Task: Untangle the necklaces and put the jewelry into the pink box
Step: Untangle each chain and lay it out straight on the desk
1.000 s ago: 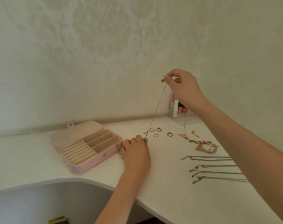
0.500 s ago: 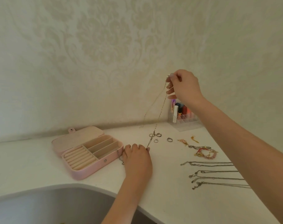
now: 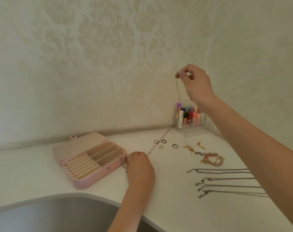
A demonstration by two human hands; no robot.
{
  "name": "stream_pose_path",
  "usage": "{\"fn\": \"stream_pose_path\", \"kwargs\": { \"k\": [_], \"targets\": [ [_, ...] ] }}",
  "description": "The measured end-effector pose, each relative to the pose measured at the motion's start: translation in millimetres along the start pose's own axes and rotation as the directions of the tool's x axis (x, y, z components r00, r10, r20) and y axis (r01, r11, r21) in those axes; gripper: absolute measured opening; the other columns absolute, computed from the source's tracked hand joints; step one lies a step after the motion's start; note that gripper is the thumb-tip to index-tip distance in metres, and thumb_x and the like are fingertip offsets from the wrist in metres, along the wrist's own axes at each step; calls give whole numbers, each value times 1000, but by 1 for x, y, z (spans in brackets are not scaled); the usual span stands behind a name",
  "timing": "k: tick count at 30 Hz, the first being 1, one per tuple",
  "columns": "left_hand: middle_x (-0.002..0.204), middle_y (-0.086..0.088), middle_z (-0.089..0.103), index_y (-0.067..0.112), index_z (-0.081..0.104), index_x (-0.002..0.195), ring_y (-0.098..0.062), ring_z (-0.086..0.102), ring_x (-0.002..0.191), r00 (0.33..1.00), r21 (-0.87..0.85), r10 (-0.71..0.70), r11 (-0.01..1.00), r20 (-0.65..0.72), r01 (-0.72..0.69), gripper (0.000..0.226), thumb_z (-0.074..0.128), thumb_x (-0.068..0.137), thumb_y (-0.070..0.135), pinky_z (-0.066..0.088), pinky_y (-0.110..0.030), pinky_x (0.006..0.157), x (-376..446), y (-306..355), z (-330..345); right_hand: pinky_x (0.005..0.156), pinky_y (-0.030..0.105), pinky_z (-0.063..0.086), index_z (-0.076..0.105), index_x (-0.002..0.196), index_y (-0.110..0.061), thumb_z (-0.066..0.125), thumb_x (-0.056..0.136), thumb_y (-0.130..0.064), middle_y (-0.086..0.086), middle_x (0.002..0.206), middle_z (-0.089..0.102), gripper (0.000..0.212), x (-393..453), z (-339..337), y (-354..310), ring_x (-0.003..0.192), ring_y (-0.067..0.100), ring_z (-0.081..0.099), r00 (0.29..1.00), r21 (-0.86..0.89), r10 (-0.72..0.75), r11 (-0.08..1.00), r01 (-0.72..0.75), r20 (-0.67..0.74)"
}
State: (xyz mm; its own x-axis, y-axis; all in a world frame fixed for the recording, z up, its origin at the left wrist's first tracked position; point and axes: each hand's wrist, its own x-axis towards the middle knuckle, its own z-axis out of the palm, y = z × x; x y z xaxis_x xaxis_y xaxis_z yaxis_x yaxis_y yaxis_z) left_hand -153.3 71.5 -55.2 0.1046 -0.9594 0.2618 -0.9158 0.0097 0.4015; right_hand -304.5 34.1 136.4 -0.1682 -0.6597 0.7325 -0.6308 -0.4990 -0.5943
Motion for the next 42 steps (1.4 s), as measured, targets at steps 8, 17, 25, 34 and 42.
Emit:
{"fn": "stream_pose_path", "kwargs": {
  "k": [8, 17, 25, 34, 42],
  "targets": [
    [127, -6, 50, 12, 47, 117, -25, 39, 122, 999, 39, -35, 999, -4, 35, 32, 35, 90, 2, 31, -33, 100, -2, 1, -4, 44, 13, 29, 67, 90, -15, 50, 97, -25, -14, 58, 48, 21, -7, -2, 5, 44, 5, 37, 1000, -98, -28, 995, 27, -8],
    [112, 25, 56, 33, 61, 110, -6, 38, 117, 938, -347, 249, 880, -240, -323, 51, 40, 64, 29, 20, -30, 93, -14, 9, -16, 41, 11, 25, 68, 95, -8, 49, 98, -23, -29, 39, 43, 24, -23, 17, -15, 37, 3, 33, 976, 78, -48, 996, 32, 213],
    [104, 20, 67, 30, 73, 98, 10, 55, 101, 946, -814, 267, 498, -182, -298, 14, 67, 86, 25, 38, -4, 82, -10, 25, -27, 37, 10, 27, 66, 91, -15, 49, 99, -25, -31, 41, 45, 22, -36, 28, -34, 41, 3, 28, 950, 194, -24, 980, -39, 311],
    [81, 10, 71, 21, 71, 78, -2, 64, 81, 966, -808, 214, 538, -145, -241, 14, 63, 89, 15, 44, -10, 73, -1, 10, -25, 41, 12, 27, 68, 93, -11, 49, 99, -24, -32, 41, 45, 24, -34, 18, -32, 39, 4, 30, 965, 180, -42, 984, -6, 259],
    [101, 2, 58, 17, 57, 75, -13, 50, 98, 988, -543, 71, 829, -134, -133, 12, 57, 87, 14, 30, -21, 76, 6, -15, -12, 43, 13, 26, 69, 90, -17, 50, 97, -29, -30, 40, 44, 24, -24, 3, -27, 42, 2, 31, 986, 155, 36, 986, -62, 165]
  ]
}}
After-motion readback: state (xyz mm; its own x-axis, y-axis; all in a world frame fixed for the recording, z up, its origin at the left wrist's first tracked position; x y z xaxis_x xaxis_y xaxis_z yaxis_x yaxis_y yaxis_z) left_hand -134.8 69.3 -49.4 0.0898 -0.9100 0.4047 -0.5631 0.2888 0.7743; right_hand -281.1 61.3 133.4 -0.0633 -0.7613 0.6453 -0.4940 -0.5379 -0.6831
